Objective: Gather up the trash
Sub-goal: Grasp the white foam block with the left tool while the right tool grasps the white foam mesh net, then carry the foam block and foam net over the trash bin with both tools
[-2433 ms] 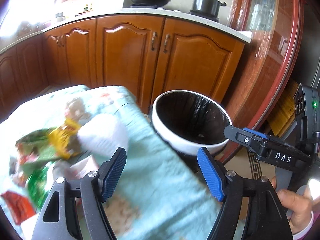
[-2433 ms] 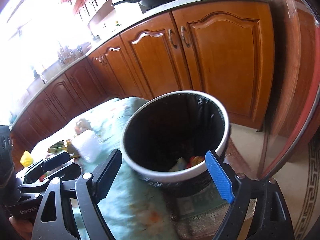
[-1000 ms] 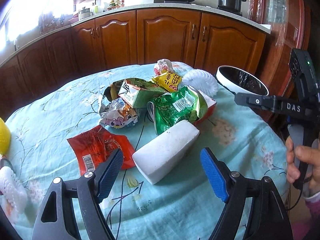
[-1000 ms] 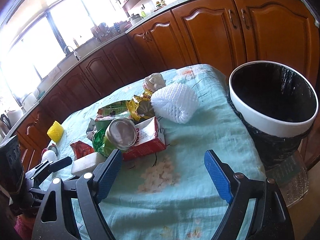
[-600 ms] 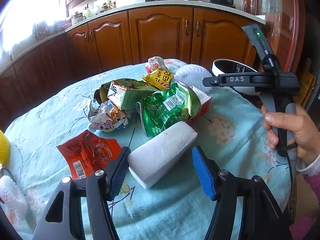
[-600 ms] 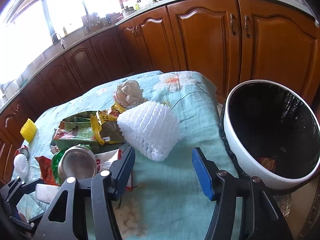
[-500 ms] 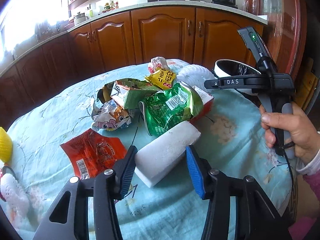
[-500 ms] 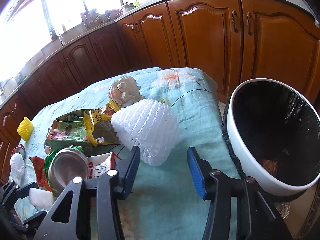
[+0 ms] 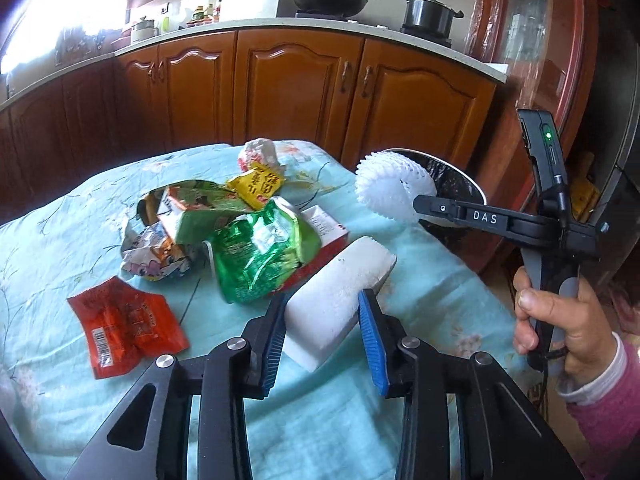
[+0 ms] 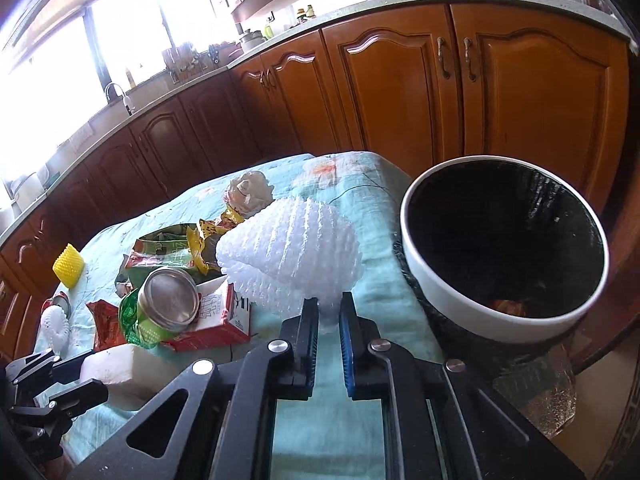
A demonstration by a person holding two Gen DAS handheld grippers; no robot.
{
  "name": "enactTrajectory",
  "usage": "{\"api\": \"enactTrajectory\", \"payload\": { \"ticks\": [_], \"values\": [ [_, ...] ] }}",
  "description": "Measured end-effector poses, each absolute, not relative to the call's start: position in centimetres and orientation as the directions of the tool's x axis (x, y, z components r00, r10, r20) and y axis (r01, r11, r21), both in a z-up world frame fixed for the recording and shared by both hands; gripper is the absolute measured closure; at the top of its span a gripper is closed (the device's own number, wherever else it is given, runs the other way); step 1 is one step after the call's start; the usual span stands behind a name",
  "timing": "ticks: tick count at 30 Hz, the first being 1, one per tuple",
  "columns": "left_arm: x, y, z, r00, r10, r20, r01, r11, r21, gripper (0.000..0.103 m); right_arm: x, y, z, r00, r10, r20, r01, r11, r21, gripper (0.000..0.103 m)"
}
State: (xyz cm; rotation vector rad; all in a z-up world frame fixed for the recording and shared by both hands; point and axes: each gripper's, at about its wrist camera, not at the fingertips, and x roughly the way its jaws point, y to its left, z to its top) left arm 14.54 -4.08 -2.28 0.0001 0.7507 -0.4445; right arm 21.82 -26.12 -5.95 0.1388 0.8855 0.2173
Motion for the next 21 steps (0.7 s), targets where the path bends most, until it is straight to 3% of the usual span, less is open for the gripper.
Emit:
{"api": "enactTrajectory", "payload": {
  "ticks": [21],
  "values": [
    [21.8,-14.9,-2.0,0.637,-0.42,-0.646,0.418,0.893,-0.168,0.068,18.8,-36.0,-3.1,0.685,0.12,-0.719,0.046,0.977,0.207,0.093]
  ]
}}
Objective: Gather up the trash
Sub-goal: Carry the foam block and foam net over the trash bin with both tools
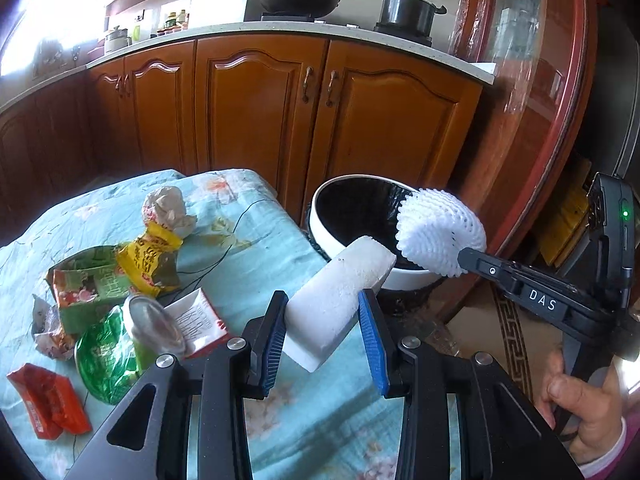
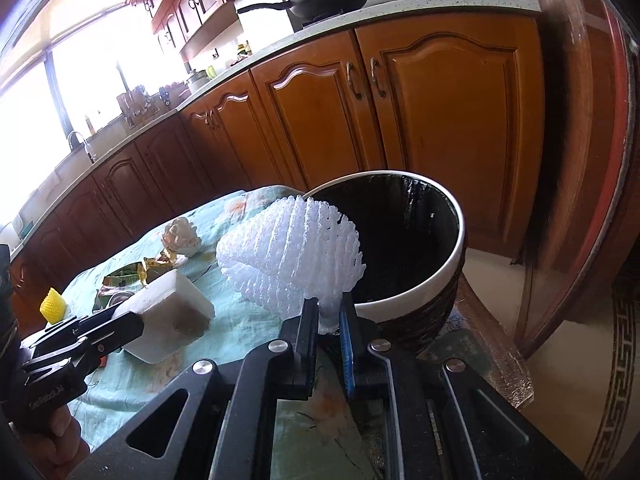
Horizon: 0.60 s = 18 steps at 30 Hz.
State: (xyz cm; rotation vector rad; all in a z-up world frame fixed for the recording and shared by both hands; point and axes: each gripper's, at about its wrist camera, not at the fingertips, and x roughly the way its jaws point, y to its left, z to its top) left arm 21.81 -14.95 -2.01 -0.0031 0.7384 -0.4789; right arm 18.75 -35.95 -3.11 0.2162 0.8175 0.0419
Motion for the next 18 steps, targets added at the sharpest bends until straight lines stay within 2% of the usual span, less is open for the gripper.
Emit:
{"api": "enactTrajectory", "payload": {
  "ticks": [18],
  "values": [
    [29.7,-21.7,-3.0,0.624,-0.421,-0.659,0.427,0.889,-0.164,0.068,22.3,-40.2,-4.1,0.666,0.052,-0.744,0.104,0.981,0.162,0.093]
  ]
}}
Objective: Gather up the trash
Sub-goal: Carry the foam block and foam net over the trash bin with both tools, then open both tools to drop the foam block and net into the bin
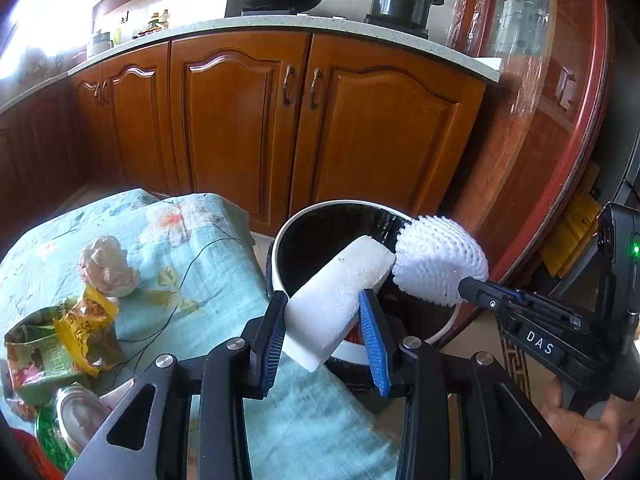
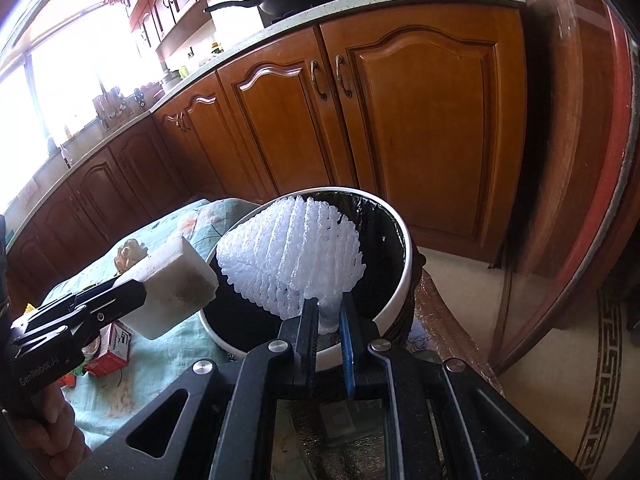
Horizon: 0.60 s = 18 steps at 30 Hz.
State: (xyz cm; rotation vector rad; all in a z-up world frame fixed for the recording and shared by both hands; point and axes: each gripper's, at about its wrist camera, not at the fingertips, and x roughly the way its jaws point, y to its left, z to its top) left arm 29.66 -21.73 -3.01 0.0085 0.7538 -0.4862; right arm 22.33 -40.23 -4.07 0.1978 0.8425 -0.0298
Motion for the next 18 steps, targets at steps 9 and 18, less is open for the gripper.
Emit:
{"api": "enactTrajectory", "payload": {
  "ticks": [9,18],
  "values": [
    [33.3,-24.6,-4.3,0.608,-0.401,-0.685,0.411,0.897,-0.161,0.064,23.9,-41.0,-4.7,0.644,0.035,-0.764,0.101,0.986,0.13,0.091],
    [33.9,-25.5,-4.7,0.602,-0.382,-0.701,0.399,0.905,-0.15,0.036,25.0,-41.8,-5.2,0.632,0.051,-0.773,0.1,0.984,0.147,0.06]
  ]
}}
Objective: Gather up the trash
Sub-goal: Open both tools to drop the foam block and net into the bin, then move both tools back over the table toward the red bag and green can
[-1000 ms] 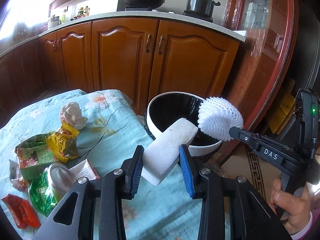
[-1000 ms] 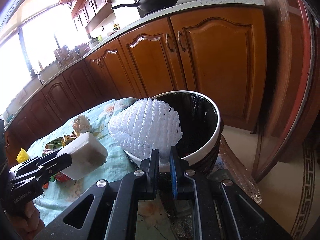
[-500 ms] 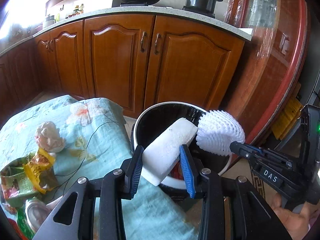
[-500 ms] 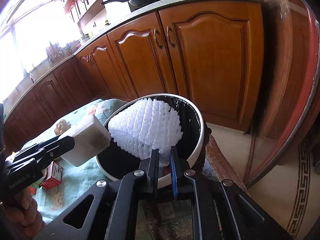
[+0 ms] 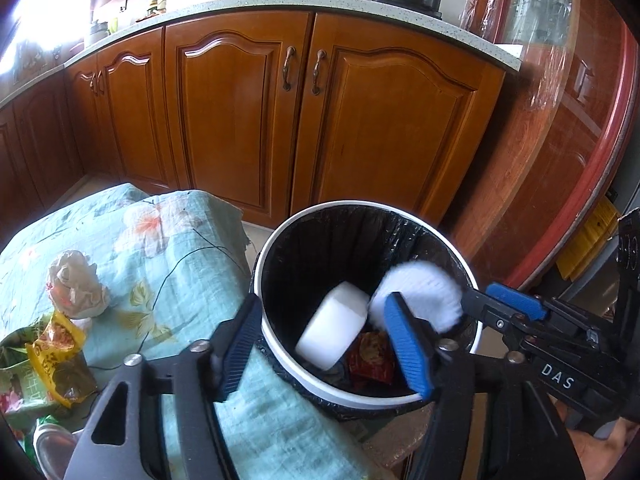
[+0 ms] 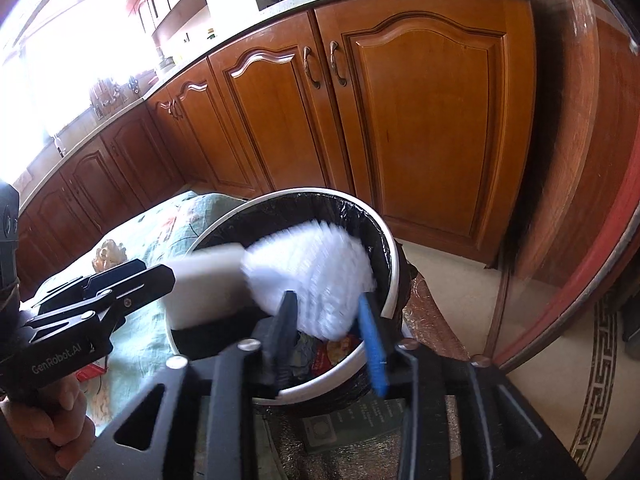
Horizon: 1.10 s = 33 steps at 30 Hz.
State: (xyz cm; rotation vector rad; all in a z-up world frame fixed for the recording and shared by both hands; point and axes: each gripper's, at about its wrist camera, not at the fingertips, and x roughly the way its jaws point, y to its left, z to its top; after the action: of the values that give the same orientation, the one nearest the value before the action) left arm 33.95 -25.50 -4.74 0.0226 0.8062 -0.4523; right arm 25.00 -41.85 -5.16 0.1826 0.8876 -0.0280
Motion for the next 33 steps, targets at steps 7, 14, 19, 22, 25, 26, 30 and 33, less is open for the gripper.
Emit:
{"api": "enactTrajectory", "payload": {
  "ticks": [7,14,19,22,25,26,30,33],
  "values": [
    [31.9,-23.8,-4.3,0.609,-0.394,-0.688,0.399,0.902,-0.164,0.03,24.0,-41.9,-4.7,0.649,0.072,-0.757,0.108,0.977,0.186,0.049],
    [27.0,-20.5,-4.2,0.64,-0.381,-0.667,0.391,0.909,-0.145,0.027,21.7,-40.5,-4.2,0.677,0.12,-0.727,0.099,0.963,0.25,0.027],
    [23.3,-17.6,-4.0,0.647,-0.373,-0.665,0.38,0.914,-0.143,0.027,20.1,-38.4,-4.5,0.673,0.163,-0.722,0.083,0.953,0.293,0.027],
    [21.4,-15.5,-3.8,0.655,-0.363,-0.663,0.365,0.92,-0.143,0.027,19.5,-37.0,-4.8,0.666,0.186,-0.722,0.069,0.949,0.308,0.027],
    [19.6,-13.0,-3.5,0.666,-0.345,-0.662,0.338,0.93,-0.145,0.027,18.9,-35.4,-5.0,0.66,0.213,-0.72,0.05,0.944,0.325,0.027],
    [19.0,-12.1,-3.4,0.67,-0.337,-0.661,0.325,0.934,-0.147,0.028,18.6,-34.9,-5.0,0.66,0.218,-0.719,0.044,0.944,0.327,0.027],
    [16.9,-8.5,-3.2,0.685,-0.296,-0.666,0.266,0.952,-0.15,0.027,17.7,-32.3,-5.1,0.653,0.25,-0.715,0.007,0.942,0.335,0.027],
    [15.7,-6.0,-3.2,0.693,-0.257,-0.674,0.21,0.966,-0.152,0.027,17.2,-30.3,-5.4,0.645,0.28,-0.711,-0.021,0.937,0.349,0.027]
  ]
}}
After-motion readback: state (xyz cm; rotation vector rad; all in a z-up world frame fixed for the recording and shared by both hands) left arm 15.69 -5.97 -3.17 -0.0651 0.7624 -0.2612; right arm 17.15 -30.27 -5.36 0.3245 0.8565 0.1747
